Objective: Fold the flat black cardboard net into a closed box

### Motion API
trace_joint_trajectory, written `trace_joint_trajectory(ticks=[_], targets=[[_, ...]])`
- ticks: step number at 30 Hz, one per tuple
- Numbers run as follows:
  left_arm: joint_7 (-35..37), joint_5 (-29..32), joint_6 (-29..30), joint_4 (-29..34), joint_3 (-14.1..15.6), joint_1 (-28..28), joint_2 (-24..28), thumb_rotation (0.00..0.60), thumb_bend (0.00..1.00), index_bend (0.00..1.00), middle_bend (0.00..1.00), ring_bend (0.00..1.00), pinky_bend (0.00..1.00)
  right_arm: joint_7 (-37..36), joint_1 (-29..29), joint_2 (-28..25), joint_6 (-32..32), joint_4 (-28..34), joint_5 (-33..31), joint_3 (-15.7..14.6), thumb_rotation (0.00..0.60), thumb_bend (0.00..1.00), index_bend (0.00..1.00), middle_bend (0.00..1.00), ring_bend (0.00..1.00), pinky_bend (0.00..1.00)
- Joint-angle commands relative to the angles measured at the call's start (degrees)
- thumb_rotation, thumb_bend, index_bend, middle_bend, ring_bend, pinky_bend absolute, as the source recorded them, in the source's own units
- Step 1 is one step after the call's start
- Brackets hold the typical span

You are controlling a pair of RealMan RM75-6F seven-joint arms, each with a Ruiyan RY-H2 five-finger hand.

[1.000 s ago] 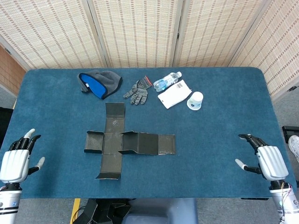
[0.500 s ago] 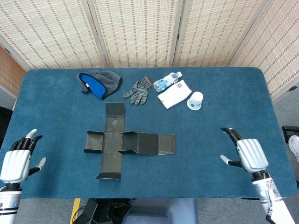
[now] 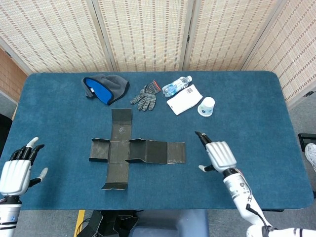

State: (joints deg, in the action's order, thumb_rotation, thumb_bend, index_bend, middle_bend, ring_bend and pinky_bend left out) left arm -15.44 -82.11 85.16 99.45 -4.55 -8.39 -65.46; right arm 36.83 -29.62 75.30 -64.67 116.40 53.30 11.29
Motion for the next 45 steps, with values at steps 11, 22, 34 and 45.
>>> trace_joint_trajectory(ticks=[11, 22, 34, 45], targets=[[1.41, -0.40, -0.11, -0.63, 0.33, 0.35, 0.55, 0.600, 0.25, 0.19, 0.10, 0.18, 0.23, 17.41, -16.92, 15.75, -3.13, -6.44, -23.02, 3.24, 0.600, 0.04, 0.10, 0.15, 0.78, 0.92], [2.87, -0.92, -0.53, -1.61, 0.51, 0.27, 0.58, 0.600, 0.25, 0.20, 0.10, 0.18, 0.23, 24.04, -26.02, 24.65, -5.97, -15.83, -34.71, 6.23, 0.600, 0.04, 0.10, 0.15, 0.78, 0.92], [3.58, -1.43, -1.04, -2.82, 0.92, 0.25, 0.58, 0.600, 0.25, 0.20, 0.10, 0.18, 0.23, 28.30, -32.22, 30.47, -7.27, -22.94, -43.27, 8.84, 0.600, 0.01, 0.10, 0.13, 0.78, 0.92], [4.35, -1.39, -1.10, -3.91, 0.97, 0.41, 0.62, 0.600, 0.25, 0.20, 0.10, 0.17, 0.23, 28.96, -35.02, 33.55, -5.28, -28.85, -44.80, 9.59, 0.600, 0.01, 0.10, 0.13, 0.78, 0.92]])
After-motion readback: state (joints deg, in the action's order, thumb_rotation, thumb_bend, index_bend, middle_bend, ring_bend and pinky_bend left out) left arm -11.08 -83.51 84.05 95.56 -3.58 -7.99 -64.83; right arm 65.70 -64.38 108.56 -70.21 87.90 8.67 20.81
